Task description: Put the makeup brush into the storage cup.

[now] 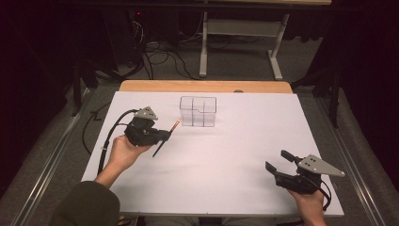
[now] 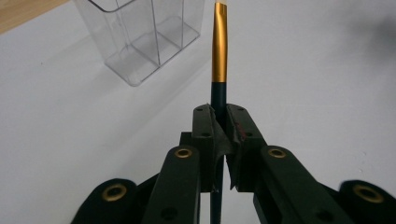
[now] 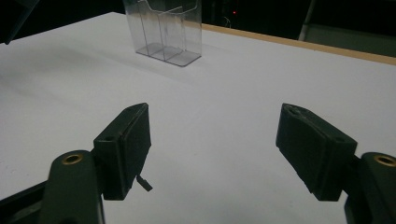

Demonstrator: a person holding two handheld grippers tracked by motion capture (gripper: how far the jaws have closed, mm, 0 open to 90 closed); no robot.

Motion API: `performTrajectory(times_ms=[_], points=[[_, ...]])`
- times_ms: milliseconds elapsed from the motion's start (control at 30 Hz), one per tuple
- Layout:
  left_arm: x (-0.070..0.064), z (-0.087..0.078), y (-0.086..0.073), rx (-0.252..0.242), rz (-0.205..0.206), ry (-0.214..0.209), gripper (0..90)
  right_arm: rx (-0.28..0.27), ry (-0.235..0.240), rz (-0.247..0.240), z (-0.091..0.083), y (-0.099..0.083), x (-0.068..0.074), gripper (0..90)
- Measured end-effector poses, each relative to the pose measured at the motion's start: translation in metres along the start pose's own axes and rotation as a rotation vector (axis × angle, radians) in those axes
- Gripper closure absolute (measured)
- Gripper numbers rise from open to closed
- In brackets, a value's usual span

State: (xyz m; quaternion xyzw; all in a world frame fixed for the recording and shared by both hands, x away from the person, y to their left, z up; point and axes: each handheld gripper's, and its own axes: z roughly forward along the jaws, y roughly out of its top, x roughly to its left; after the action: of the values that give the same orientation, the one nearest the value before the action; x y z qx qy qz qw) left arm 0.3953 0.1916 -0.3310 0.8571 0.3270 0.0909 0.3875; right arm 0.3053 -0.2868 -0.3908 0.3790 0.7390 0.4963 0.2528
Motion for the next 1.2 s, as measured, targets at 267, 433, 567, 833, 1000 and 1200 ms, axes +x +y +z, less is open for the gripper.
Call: performTrajectory(times_ms=[267,433,567,833,1000,1200], points=[[0.002,-0.001,0.003,-0.044,-0.015,0.0,82.2,-0.007,-0.02,0.001,-0.002,-0.001,0.0,28.1],[0.004,-0.004,0.006,-0.073,-0.029,0.006,82.1,-0.004,-0.015,-0.011,-0.001,-0.001,0.0,28.2],[0.004,-0.003,0.007,-0.089,-0.032,0.012,82.1,0.0,-0.016,-0.011,-0.001,-0.002,0.001,28.3],[0.006,-0.005,0.012,-0.122,-0.043,0.023,82.2,0.007,-0.015,-0.007,-0.001,-0.003,0.002,28.3],[0.006,-0.001,0.013,-0.122,-0.037,0.039,82.2,0.003,-0.015,-0.006,-0.001,-0.003,0.002,28.3],[0.01,-0.001,0.014,-0.138,-0.053,0.044,82.1,0.004,-0.013,-0.007,-0.002,-0.003,0.002,28.4]])
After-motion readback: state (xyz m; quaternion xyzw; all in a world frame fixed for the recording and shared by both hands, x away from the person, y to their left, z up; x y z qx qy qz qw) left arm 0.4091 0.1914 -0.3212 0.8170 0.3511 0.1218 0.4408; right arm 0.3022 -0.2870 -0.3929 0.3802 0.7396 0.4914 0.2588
